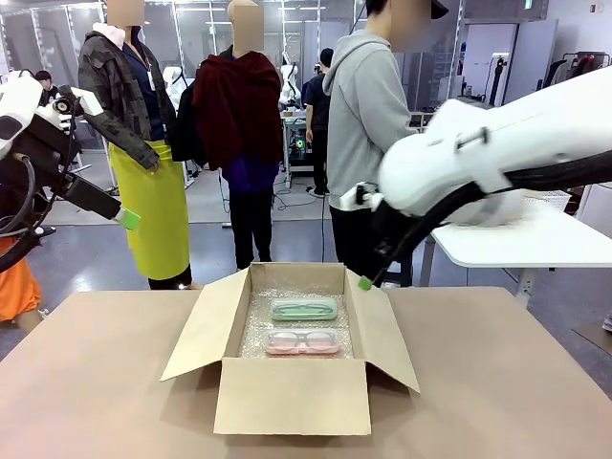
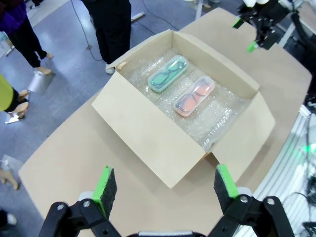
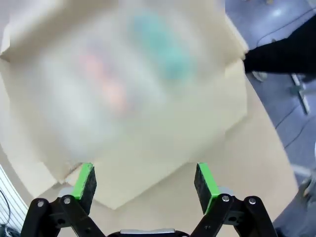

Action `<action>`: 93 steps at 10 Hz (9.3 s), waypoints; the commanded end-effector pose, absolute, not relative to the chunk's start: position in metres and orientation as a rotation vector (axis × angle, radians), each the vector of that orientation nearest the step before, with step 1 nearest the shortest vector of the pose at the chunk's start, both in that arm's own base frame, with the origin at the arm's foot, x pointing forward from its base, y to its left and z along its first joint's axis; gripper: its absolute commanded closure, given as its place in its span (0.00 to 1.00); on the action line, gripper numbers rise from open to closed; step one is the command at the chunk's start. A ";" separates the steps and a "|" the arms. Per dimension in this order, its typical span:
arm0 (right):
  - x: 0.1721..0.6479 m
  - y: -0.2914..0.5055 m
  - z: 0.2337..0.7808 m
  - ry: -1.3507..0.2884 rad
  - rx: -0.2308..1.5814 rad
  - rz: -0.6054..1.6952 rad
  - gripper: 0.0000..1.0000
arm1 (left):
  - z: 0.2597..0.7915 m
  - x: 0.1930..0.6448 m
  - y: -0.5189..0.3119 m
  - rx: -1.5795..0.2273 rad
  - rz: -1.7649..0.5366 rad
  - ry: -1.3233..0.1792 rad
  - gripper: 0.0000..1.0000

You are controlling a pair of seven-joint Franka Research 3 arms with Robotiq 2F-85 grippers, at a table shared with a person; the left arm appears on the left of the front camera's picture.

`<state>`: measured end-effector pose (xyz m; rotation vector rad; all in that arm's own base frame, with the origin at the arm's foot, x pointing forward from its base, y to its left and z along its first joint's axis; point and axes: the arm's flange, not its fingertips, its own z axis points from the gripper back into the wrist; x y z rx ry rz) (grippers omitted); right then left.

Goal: Pack the glasses set securely to prepare it for shipping.
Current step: Position the Package Box on the left side of the table.

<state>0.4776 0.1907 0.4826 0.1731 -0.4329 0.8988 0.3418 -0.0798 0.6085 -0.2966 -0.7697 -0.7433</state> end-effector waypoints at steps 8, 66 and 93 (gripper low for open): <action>0.372 0.018 0.515 -0.579 0.219 0.352 0.00 | 0.610 0.342 -0.078 -0.317 -0.748 -0.774 0.00; 0.379 0.009 0.513 -0.589 0.220 0.376 0.00 | 0.276 0.510 -0.046 -1.356 0.049 -0.214 1.00; 0.379 0.009 0.513 -0.589 0.220 0.376 0.00 | 0.339 0.460 0.315 -1.115 0.063 -0.131 1.00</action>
